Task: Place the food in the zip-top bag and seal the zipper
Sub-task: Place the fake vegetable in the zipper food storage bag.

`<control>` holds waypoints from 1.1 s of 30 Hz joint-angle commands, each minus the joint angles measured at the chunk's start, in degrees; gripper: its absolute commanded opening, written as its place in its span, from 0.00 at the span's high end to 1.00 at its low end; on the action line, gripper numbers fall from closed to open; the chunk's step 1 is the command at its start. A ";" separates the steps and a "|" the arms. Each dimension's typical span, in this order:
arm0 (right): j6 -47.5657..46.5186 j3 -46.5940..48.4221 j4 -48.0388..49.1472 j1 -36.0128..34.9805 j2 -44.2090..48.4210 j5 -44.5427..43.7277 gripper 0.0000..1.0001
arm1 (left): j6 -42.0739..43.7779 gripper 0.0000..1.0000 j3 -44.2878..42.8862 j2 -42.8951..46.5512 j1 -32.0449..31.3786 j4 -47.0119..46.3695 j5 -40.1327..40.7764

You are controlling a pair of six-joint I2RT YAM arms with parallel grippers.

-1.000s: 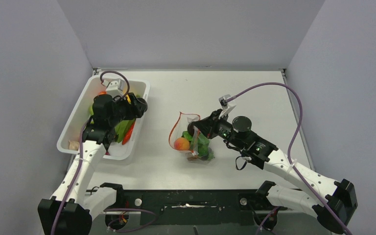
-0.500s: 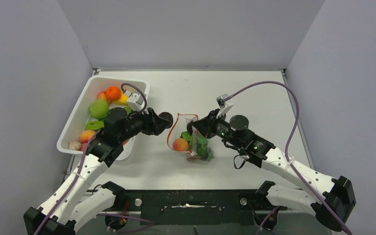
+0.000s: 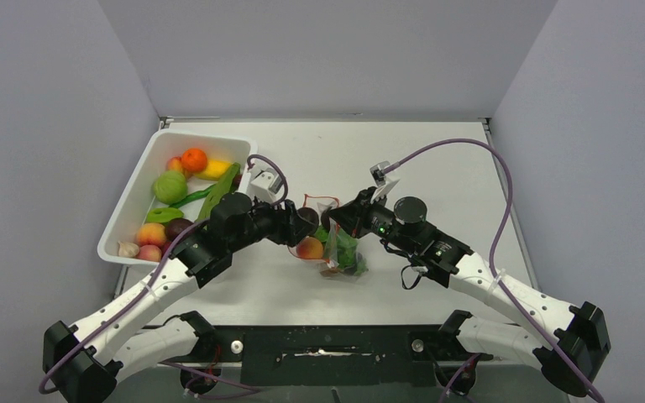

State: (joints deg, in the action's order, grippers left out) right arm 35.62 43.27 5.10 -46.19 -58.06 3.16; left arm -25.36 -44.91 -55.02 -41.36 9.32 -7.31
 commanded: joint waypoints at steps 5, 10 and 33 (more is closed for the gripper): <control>0.05 2.44 2.77 -0.39 0.84 0.78 1.00 | 4.17 0.56 -3.10 -2.46 -1.56 -1.79 6.33; -0.11 2.44 2.88 -0.38 1.24 0.67 1.00 | 4.60 0.48 -3.35 -3.11 -1.79 -1.77 7.71; -0.37 1.59 3.26 -0.40 1.85 1.03 1.00 | 4.36 0.33 -4.24 -1.27 -2.41 -2.09 8.14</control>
State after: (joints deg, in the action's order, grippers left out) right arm 35.59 43.27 5.08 -46.22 -57.95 3.62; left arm -21.61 -46.13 -58.28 -43.48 10.22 0.03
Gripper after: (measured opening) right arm 0.033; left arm 0.665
